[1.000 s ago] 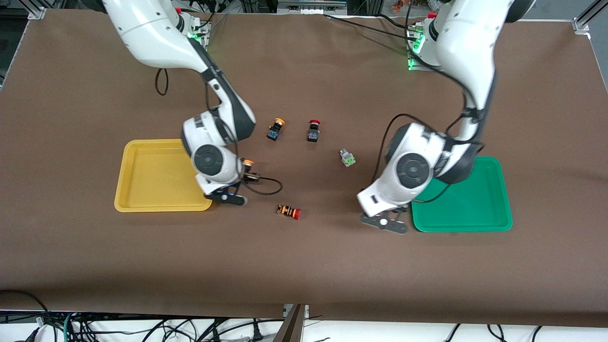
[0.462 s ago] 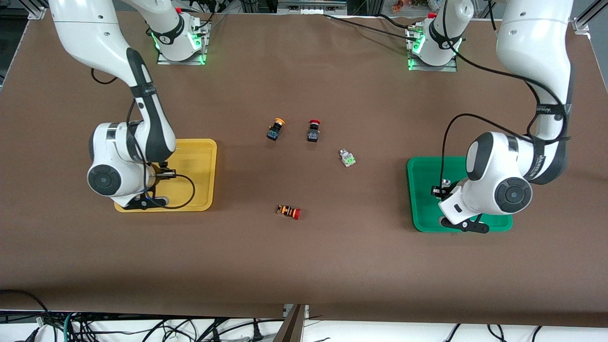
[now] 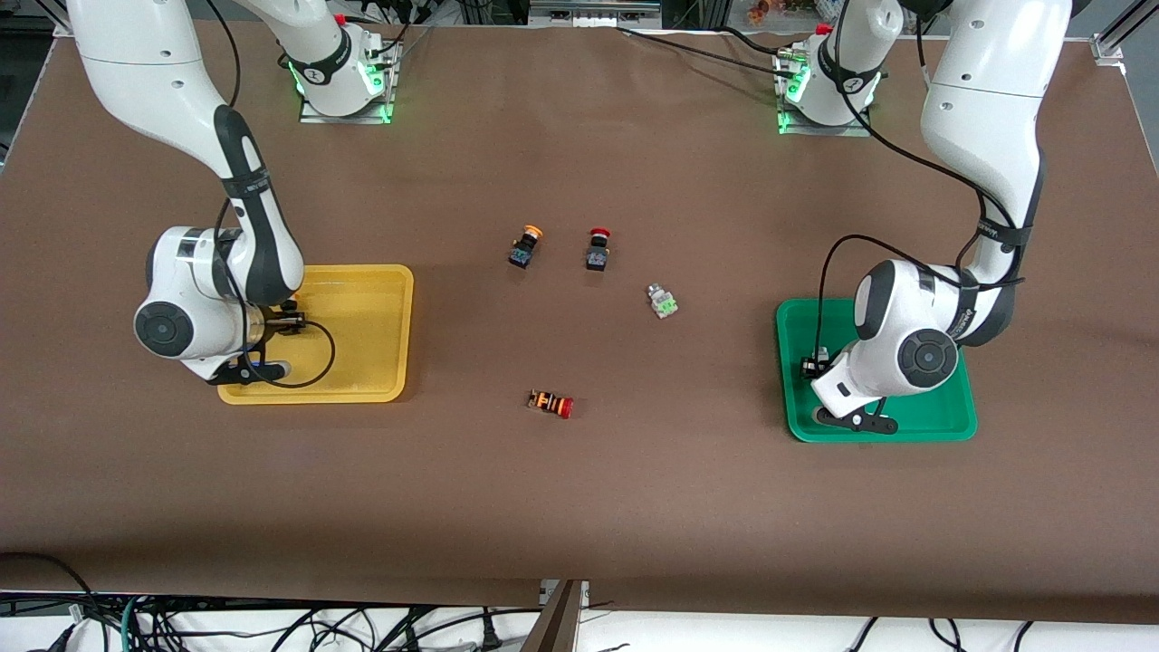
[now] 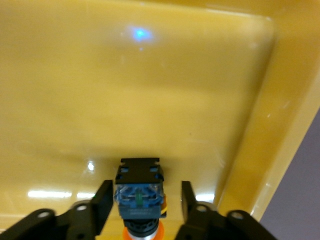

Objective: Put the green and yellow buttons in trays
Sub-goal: 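Release the blue button in the yellow tray while the left gripper releases green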

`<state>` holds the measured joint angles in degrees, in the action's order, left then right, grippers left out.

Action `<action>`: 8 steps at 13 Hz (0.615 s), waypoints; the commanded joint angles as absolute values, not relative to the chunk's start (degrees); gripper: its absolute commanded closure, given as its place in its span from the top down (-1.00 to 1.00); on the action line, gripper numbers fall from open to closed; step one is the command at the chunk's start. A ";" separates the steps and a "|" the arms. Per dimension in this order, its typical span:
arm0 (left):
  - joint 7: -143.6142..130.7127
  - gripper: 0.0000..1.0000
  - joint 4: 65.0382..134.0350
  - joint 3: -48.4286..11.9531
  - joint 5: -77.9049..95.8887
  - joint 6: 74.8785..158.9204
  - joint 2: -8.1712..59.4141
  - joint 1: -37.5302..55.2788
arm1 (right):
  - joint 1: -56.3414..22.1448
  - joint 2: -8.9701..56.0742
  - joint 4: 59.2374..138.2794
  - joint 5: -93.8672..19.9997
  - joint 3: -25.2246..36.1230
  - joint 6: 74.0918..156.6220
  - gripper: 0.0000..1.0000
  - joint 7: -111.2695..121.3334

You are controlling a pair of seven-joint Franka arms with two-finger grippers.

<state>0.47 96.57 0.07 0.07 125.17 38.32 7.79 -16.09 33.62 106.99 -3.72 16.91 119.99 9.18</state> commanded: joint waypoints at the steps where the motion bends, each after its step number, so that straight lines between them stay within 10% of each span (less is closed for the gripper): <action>1: -0.17 1.00 97.12 -0.70 -0.53 121.32 32.98 7.73 | -20.63 32.43 101.63 -4.66 16.35 109.65 1.00 7.32; 8: -42.39 1.00 96.94 -10.54 0.44 116.09 32.42 16.33 | -38.65 32.43 99.84 -18.61 16.35 107.48 1.00 -20.44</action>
<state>-32.22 96.40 -9.47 0.25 113.90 29.93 13.93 -35.54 32.74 99.07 -14.76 15.68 106.62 -14.91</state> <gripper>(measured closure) 0.000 0.000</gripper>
